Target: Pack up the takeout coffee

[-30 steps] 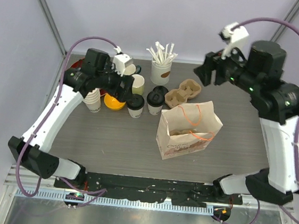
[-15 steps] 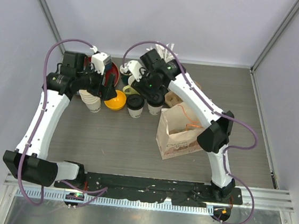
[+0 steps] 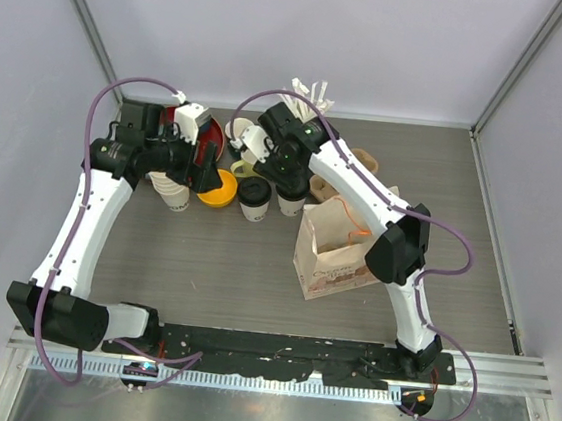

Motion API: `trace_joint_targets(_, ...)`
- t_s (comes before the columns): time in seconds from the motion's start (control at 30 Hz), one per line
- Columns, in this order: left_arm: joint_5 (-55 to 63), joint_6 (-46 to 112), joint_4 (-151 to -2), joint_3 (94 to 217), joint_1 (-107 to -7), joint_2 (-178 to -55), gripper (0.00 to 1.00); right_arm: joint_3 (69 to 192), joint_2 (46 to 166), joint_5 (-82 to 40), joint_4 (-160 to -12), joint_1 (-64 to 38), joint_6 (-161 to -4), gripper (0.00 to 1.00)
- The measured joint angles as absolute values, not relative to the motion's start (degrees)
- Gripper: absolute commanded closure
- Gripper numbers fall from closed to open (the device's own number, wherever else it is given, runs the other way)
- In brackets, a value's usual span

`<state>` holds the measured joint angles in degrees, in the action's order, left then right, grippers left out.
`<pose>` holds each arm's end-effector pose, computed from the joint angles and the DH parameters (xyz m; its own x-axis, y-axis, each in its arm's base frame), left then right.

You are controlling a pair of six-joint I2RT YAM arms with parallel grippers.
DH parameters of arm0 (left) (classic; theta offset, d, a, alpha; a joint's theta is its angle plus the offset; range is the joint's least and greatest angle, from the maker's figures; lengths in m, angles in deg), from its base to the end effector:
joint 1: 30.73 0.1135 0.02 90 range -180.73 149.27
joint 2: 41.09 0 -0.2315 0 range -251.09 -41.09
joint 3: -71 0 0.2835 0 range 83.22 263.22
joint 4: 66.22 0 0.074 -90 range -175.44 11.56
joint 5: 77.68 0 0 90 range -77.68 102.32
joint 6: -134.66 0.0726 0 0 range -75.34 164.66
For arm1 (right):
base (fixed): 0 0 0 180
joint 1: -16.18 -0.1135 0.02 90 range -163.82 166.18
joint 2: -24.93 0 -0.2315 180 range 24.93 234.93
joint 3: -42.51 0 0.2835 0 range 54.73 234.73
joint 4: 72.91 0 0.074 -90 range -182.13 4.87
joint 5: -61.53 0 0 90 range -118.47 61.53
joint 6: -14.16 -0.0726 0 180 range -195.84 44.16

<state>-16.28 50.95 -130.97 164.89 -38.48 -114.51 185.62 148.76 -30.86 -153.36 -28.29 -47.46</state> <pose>0.3106 -0.0773 0.3384 -0.6374 0.1838 -0.7482 0.5310 0.8085 -0.2538 0.3498 0.3391 0.2710 -0.2242 -0.8855 -0.4069 -0.9003 0.3480 -0.2613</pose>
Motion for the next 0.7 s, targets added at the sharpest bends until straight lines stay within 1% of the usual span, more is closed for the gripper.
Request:
trace_joint_targets(0.13, -16.95, 50.95, -130.97, 164.72, -38.48, -114.54, 0.14, 184.92, 150.22, -32.22, -153.31, -28.23, -47.51, 0.59)
trace_joint_targets(0.4, -17.98, 50.95, -130.97, 164.43, -38.46, -114.54, 0.14, 184.07, 152.78, -32.83, -152.02, -28.23, -47.42, 0.59)
trace_joint_targets(0.5, -18.38, 50.95, -130.99, 164.41, -38.46, -114.54, 0.14, 183.5, 152.91, -32.63, -151.61, -28.23, -47.27, 0.65)
trace_joint_targets(0.53, -18.46, 50.95, -130.97, 164.43, -38.46, -114.54, 0.14, 183.28, 152.93, -32.63, -151.52, -28.23, -47.24, 0.69)
trace_joint_targets(0.63, -18.83, 50.99, -130.99, 164.41, -38.46, -114.54, 0.14, 182.69, 152.93, -32.74, -151.19, -28.2, -47.18, 0.74)
trace_joint_targets(0.7, -19.01, 51.08, -130.99, 164.41, -38.46, -114.54, 0.14, 182.4, 152.93, -32.67, -151.02, -28.12, -47.2, 0.75)
